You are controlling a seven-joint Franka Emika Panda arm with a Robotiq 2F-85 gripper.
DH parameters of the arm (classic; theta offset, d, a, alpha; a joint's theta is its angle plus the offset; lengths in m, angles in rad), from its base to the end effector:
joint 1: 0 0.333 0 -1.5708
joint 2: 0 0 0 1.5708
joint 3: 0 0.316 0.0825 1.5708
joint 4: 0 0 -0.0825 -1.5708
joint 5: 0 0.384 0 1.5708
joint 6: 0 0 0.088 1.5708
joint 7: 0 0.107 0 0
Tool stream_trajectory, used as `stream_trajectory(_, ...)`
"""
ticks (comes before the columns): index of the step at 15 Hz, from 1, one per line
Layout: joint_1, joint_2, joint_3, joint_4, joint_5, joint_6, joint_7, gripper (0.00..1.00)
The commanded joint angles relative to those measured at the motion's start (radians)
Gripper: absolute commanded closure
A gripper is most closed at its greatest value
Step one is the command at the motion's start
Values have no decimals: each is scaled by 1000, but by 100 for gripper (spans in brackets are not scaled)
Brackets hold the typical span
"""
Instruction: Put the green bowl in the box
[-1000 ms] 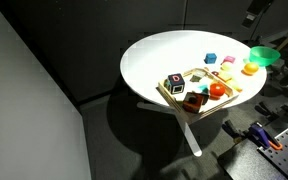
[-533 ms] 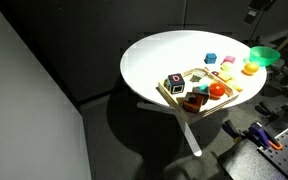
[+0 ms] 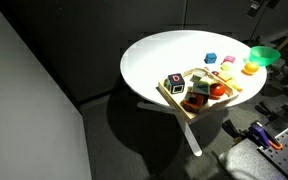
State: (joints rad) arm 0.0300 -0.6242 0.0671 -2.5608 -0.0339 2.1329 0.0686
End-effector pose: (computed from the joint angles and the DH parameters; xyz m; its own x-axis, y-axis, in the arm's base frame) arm 0.3760 0.0365 0.4891 0.9795 0.0400 0.1972 0.0292 -0.9979 0.0574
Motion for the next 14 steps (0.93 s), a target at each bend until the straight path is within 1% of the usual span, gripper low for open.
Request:
stream_trajectory(1,-47,71,-22,49,18,-8,70,0)
stream_trajectory(6,-108,163,-51,77,40,-11,167,0)
stream_trajectory(9,-136,217,-73,90,42,-8,196,0)
stream_trajectory(12,-160,271,-102,99,39,-1,196,0)
stream_trajectory(14,-170,301,-130,101,35,21,158,0)
